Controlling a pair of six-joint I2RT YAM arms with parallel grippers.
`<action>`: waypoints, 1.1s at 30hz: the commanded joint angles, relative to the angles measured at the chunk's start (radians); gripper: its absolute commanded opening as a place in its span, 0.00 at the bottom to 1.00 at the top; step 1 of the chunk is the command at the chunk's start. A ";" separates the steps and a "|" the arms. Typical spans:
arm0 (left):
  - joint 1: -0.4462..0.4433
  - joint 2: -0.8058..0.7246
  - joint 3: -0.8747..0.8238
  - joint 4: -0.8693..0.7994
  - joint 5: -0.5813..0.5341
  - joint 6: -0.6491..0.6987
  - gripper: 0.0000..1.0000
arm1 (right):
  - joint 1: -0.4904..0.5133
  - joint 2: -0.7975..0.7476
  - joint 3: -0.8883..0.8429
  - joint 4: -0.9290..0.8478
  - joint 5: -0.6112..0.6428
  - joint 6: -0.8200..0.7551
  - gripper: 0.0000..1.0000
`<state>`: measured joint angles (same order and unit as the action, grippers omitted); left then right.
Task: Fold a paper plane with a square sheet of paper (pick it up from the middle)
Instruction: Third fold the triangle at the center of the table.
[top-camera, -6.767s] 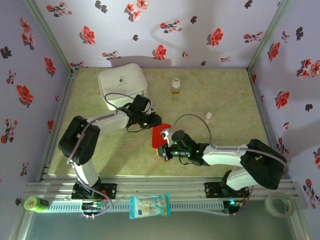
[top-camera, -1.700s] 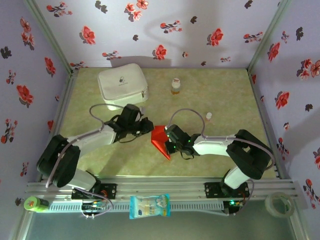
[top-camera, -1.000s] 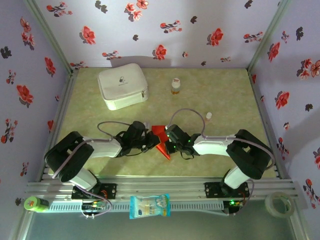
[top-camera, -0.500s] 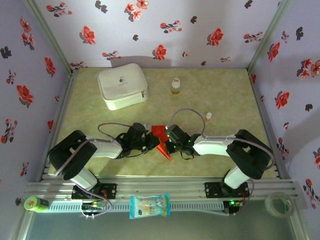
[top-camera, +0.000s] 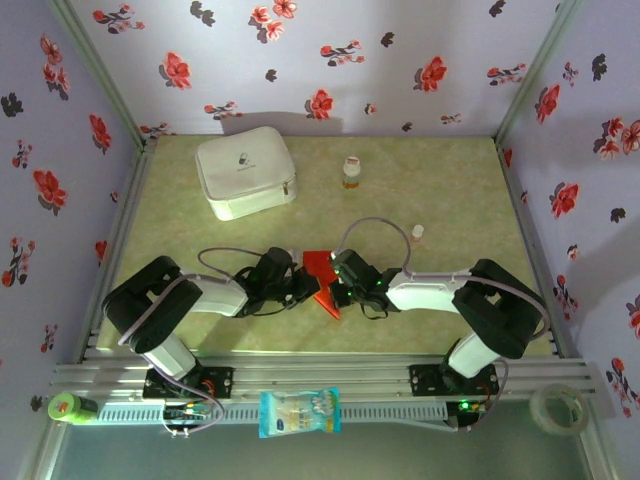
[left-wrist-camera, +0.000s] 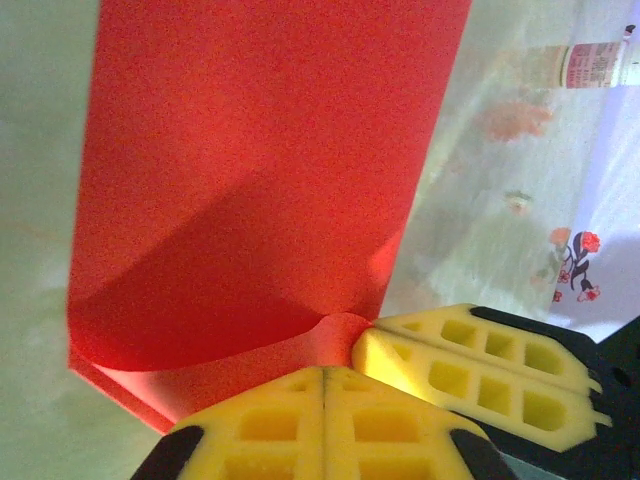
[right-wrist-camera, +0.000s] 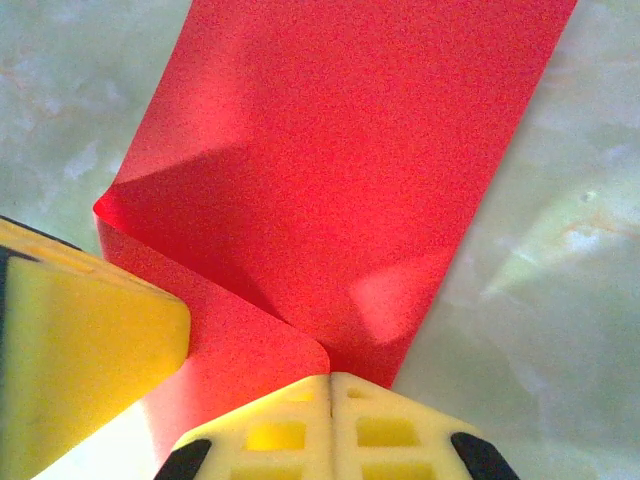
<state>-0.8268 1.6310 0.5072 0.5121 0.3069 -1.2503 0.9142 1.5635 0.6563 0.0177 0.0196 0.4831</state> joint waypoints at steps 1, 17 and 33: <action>-0.008 0.024 -0.009 -0.022 -0.023 0.025 0.00 | -0.006 0.001 -0.018 -0.018 0.005 0.015 0.00; -0.008 0.067 -0.018 -0.037 -0.025 0.032 0.00 | -0.008 -0.136 0.011 -0.076 0.053 0.059 0.25; -0.008 0.064 -0.008 -0.039 -0.023 0.043 0.00 | -0.005 -0.134 0.056 -0.147 -0.368 0.223 0.07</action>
<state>-0.8268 1.6653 0.5076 0.5167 0.3065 -1.2430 0.8936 1.3754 0.6640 -0.0822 -0.2462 0.6960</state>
